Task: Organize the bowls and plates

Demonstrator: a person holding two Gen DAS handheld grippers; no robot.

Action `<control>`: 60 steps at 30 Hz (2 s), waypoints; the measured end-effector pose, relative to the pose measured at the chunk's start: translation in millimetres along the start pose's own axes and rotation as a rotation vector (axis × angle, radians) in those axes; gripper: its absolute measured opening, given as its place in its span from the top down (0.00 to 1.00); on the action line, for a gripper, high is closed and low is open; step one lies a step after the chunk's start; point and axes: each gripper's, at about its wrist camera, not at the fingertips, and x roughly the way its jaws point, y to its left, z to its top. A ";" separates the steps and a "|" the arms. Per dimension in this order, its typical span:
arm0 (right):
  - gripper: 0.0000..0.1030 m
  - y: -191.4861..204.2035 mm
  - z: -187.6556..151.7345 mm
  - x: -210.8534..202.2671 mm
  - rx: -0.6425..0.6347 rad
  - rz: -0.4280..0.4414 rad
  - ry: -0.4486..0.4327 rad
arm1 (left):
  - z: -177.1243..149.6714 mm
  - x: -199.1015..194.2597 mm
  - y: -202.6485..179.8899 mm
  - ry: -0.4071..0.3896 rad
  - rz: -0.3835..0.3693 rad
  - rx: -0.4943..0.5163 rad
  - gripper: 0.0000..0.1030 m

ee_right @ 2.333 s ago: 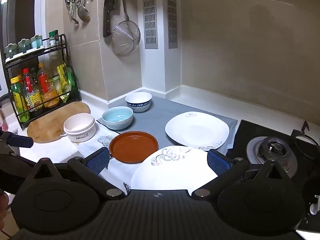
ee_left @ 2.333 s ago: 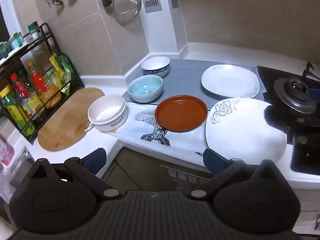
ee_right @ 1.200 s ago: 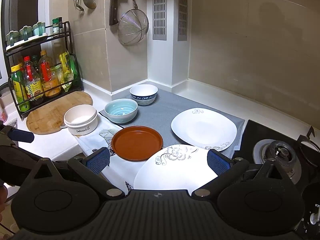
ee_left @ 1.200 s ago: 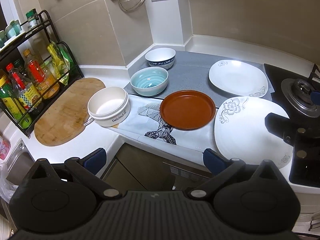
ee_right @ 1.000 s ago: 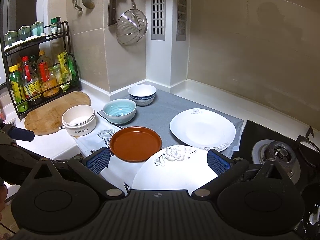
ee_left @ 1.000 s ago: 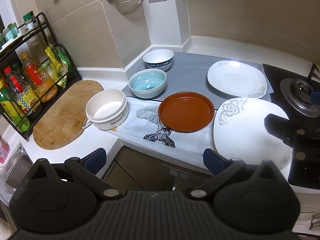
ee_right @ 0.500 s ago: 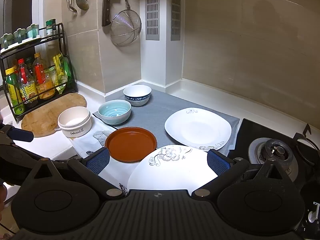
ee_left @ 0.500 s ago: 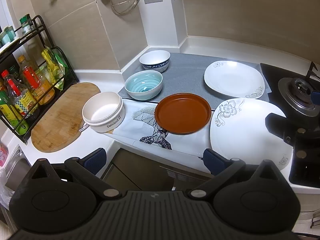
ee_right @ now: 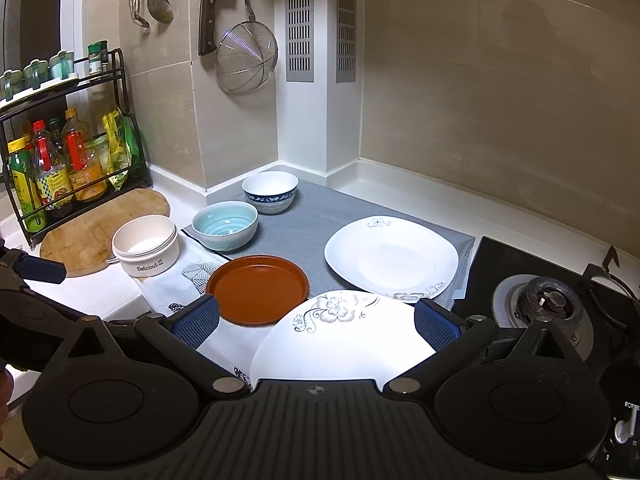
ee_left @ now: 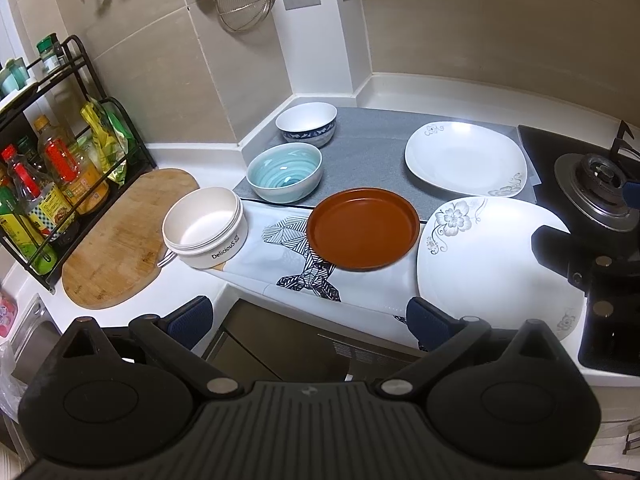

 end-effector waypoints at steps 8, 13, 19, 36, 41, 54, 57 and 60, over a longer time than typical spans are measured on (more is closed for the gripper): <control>0.00 -1.2 0.9 0.3 0.001 0.001 0.006 | -0.2 0.9 -1.7 0.006 -0.001 -0.001 0.00; 0.00 -2.6 -0.1 0.4 0.000 0.003 0.007 | -0.1 1.0 -2.3 0.008 -0.001 -0.002 0.00; 0.00 -4.8 0.5 4.0 0.001 0.013 0.016 | -0.1 3.5 -2.1 0.021 -0.003 -0.007 0.00; 0.00 22.2 50.0 108.9 0.080 0.014 0.171 | 44.8 108.7 63.7 0.174 -0.140 -0.069 0.00; 0.00 33.5 61.5 151.1 0.119 -0.015 0.236 | 57.1 153.6 81.9 0.242 -0.196 -0.055 0.00; 0.00 21.6 66.3 211.2 0.238 0.012 0.377 | 64.3 209.2 75.6 0.373 -0.331 -0.022 0.00; 0.00 8.6 63.4 227.7 0.275 0.036 0.417 | 65.3 220.6 70.5 0.429 -0.350 -0.077 0.00; 0.00 -1.4 60.1 243.3 0.319 0.098 0.441 | 66.1 233.9 70.6 0.485 -0.347 -0.148 0.00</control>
